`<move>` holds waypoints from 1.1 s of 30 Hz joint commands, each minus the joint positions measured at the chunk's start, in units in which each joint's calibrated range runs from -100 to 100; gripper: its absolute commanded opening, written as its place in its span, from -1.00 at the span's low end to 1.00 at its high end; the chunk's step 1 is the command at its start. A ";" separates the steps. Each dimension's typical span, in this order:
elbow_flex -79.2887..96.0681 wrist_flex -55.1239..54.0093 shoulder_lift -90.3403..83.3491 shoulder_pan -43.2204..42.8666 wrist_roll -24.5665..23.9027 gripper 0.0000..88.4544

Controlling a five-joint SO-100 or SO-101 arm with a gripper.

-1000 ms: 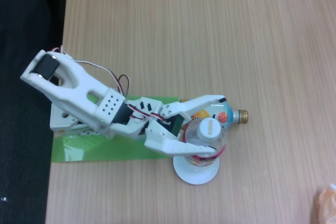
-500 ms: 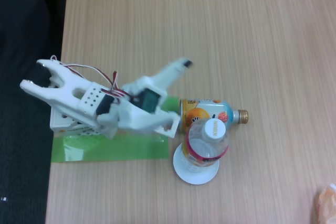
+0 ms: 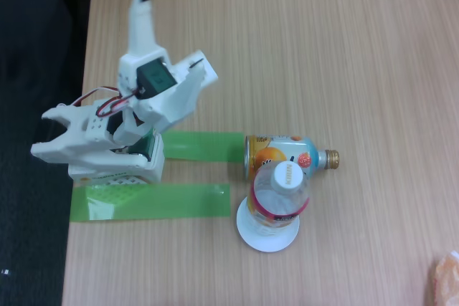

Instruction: Pick up the plastic bottle and stand it up on the white place

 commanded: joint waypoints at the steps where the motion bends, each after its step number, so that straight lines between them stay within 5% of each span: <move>1: -2.84 0.56 -0.51 -0.52 -7.62 -0.10; 7: -3.74 -3.82 -0.51 -0.52 -16.55 -0.09; 13: -2.84 -22.53 -0.51 -0.45 -23.21 -0.10; 27: 1.24 -55.23 -0.51 -0.52 -25.68 -0.11; 33: 1.51 -65.10 -0.51 -0.52 -25.57 -0.45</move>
